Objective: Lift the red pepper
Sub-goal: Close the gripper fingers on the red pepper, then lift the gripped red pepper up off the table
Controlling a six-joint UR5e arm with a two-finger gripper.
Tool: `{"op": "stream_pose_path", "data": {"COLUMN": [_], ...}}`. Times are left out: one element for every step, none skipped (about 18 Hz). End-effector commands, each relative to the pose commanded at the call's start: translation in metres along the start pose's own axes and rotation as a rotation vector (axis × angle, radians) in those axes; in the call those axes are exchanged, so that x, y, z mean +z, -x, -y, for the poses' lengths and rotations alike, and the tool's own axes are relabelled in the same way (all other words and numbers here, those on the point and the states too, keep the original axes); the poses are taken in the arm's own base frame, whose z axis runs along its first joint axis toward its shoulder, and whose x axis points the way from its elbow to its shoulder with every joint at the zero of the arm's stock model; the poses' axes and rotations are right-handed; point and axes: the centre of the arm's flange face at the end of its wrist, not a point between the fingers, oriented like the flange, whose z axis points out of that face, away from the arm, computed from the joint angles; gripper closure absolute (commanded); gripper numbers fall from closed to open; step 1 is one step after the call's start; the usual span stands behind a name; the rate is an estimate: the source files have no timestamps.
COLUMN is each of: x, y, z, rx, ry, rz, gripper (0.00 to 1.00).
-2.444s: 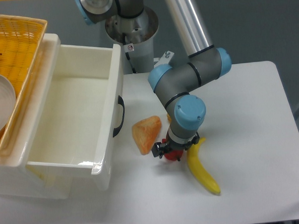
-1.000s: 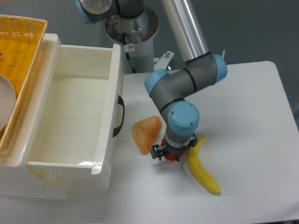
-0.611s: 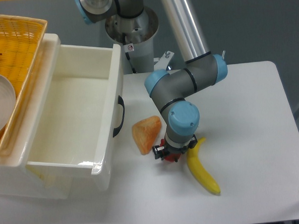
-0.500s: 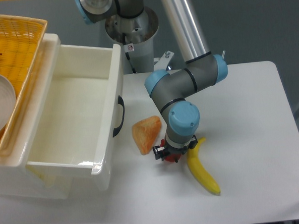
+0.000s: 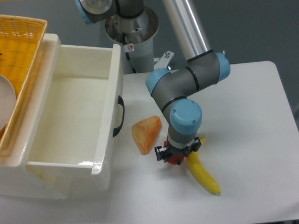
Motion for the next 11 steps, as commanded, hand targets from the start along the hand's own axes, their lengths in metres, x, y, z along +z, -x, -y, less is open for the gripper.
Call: {"op": "stream_pose_path", "data": {"x": [-0.007, -0.014, -0.018, -0.022, -0.038, -0.045, -0.051, -0.055, -0.065, -0.075, -0.083], "y": [-0.001, -0.002, -0.003, -0.002, -0.004, -0.005, -0.004, -0.005, -0.006, -0.007, -0.009], "z": [0.001, 0.001, 0.000, 0.000, -0.002, -0.003, -0.004, -0.004, -0.006, -0.008, -0.010], "rx": [0.010, 0.024, 0.041, 0.050, 0.110, 0.143, 0.173, 0.197, 0.212, 0.232, 0.265], "ry": [-0.012, -0.024, -0.029, -0.035, -0.054, -0.064, -0.074, -0.078, -0.092, -0.106, -0.106], "rz": [-0.004, -0.010, -0.010, -0.008, -0.002, 0.002, 0.005, 0.008, 0.014, 0.021, 0.023], "gripper": [0.44, 0.44, 0.44, 0.44, 0.44, 0.44, 0.44, 0.44, 0.44, 0.44, 0.44]}}
